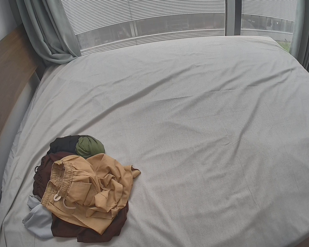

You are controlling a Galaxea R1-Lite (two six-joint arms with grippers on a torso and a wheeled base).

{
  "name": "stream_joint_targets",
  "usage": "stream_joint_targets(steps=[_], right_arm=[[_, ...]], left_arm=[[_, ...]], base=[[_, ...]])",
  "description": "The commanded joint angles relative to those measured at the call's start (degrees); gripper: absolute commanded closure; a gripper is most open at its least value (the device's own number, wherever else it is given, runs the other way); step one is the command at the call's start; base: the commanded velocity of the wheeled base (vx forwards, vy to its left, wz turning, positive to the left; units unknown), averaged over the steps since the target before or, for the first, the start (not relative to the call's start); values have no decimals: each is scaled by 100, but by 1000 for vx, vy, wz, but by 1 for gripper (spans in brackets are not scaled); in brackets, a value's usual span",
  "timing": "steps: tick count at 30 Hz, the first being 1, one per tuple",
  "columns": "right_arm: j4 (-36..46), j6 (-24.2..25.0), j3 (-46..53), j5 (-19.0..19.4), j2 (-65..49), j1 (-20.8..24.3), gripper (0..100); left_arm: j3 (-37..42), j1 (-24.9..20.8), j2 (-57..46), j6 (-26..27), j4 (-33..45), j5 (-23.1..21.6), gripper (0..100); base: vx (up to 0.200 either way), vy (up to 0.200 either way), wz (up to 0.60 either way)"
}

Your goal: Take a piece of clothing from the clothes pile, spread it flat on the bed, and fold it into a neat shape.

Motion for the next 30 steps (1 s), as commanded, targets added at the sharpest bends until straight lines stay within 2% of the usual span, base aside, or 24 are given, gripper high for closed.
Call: stream_joint_targets(steps=[1,4,8,14,18,24,30], right_arm=[[-1,2,101,-3,-75,0,0],[-1,2,101,-3,-75,0,0],[-1,2,101,-3,-75,0,0],[-1,2,101,-3,-75,0,0],[-1,-7,101,-3,-75,0,0],[-1,11,101,-3,-75,0,0],[-1,11,101,-3,-75,9,0]], left_arm=[[-19,-398,413,-277,9,-68,0],[-327,-635,800,-1007,26,-191,0],[-713,-741,1574,-1297,-26,-305,0],[-1214,-749,2496,-1297,-132,-508,0],[-1628,-749,3208,-1305,-527,-552,0],[-1935,-741,4201,-1305,-1011,-798,0],[-2102,-749,5028,-1288,-1494,-815,0]], base=[[0,0,0],[0,0,0],[0,0,0],[0,0,0],[0,0,0],[0,0,0],[0,0,0]])
